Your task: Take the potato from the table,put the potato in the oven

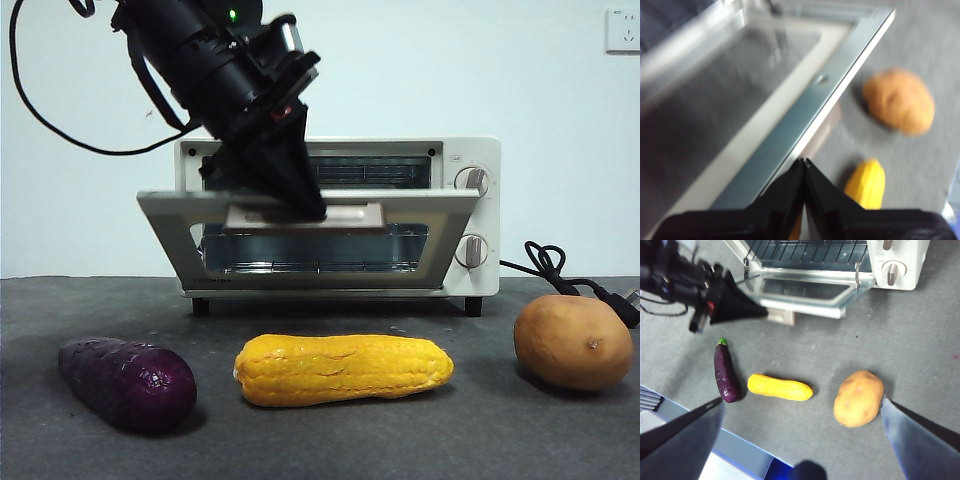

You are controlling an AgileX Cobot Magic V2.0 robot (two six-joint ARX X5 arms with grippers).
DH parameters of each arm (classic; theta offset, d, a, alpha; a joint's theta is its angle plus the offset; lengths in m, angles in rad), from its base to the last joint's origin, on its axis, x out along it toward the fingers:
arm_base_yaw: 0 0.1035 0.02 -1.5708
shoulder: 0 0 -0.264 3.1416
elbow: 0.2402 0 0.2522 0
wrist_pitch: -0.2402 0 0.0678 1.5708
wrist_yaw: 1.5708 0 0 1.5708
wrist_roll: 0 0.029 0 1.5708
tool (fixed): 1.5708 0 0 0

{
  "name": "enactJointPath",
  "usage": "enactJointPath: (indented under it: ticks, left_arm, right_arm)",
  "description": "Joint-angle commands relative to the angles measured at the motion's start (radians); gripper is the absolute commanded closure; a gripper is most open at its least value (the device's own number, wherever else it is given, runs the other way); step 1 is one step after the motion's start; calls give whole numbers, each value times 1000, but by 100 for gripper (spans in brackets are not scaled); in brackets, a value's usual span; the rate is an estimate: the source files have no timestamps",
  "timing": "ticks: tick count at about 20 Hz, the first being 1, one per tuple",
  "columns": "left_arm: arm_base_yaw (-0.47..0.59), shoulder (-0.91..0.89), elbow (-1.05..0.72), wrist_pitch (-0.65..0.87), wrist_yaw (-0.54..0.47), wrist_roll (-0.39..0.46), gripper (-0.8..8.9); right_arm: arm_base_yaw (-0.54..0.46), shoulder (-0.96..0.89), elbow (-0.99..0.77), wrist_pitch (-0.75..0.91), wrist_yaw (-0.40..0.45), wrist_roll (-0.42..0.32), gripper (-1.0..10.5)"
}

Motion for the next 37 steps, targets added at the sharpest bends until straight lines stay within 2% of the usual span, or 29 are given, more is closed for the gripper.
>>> enactJointPath:
  ticks: [1, 5, 12, 15, 18, 22, 26, 29, 37]
  left_arm:
    - [-8, 11, -10, -43, -16, 7, 821]
    - [-16, 11, -10, -109, -16, 4, 821]
    - [-8, -61, -10, -102, -23, -3, 821]
    - [7, -177, -10, -103, -21, -18, 821]
    - [7, -355, -10, -105, -27, -32, 821]
    - [7, -595, -10, -108, -76, -63, 821]
    - [7, -766, -10, -137, -106, -64, 821]
    - [7, -832, -10, -168, -112, -64, 821]
    - [7, -857, -10, -211, -126, -63, 821]
  right_arm:
    - [2, 0, 0, 2, 3, 8, 229]
    - [2, 0, 0, 2, 3, 8, 228]
    - [2, 21, 0, 1, 10, 10, 227]
    - [6, 79, 0, 0, 82, 21, 226]
    - [25, 164, 0, -3, 117, 34, 226]
    - [82, 301, 0, -2, 204, 41, 227]
    - [153, 427, -5, 21, 277, 79, 226]
    - [198, 487, -37, 68, 348, 130, 226]
    - [252, 514, -261, 330, 375, 247, 226]
